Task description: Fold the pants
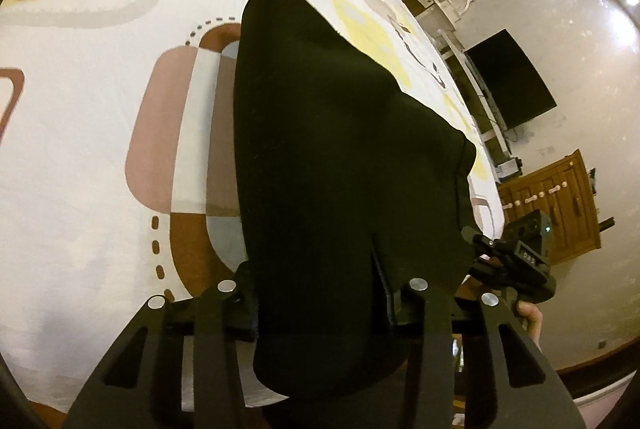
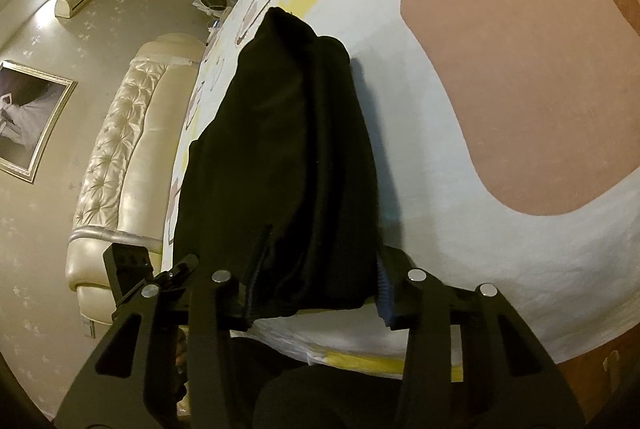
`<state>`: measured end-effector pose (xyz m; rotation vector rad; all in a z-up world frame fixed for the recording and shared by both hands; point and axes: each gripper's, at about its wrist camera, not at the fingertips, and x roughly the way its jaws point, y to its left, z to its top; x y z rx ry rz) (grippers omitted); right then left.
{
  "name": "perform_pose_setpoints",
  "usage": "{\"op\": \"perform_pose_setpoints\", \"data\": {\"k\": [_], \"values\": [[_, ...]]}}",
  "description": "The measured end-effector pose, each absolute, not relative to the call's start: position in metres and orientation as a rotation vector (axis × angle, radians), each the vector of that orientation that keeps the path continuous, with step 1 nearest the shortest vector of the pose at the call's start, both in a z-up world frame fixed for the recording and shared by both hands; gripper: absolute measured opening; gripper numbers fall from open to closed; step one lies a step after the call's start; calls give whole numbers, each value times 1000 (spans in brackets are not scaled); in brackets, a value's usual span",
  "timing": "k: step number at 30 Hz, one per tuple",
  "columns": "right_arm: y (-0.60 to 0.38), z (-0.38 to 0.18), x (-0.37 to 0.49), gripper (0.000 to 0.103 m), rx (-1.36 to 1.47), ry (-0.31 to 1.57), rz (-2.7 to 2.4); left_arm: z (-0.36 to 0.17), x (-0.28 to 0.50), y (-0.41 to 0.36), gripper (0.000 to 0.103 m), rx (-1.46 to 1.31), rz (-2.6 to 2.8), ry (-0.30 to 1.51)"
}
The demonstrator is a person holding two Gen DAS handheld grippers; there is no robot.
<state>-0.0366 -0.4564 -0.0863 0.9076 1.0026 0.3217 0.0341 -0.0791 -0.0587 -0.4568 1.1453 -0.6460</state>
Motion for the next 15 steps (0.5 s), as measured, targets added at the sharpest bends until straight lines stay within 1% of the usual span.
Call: {"op": "perform_pose_setpoints", "data": {"k": [8,15], "values": [[-443,-85,-32,41,900,1005,336,-55,32,-71,40,-433,-606,1140],[-420,-85,-21,41,883,1025,379,-49,24,-46,40,-423,-554,1138]]}}
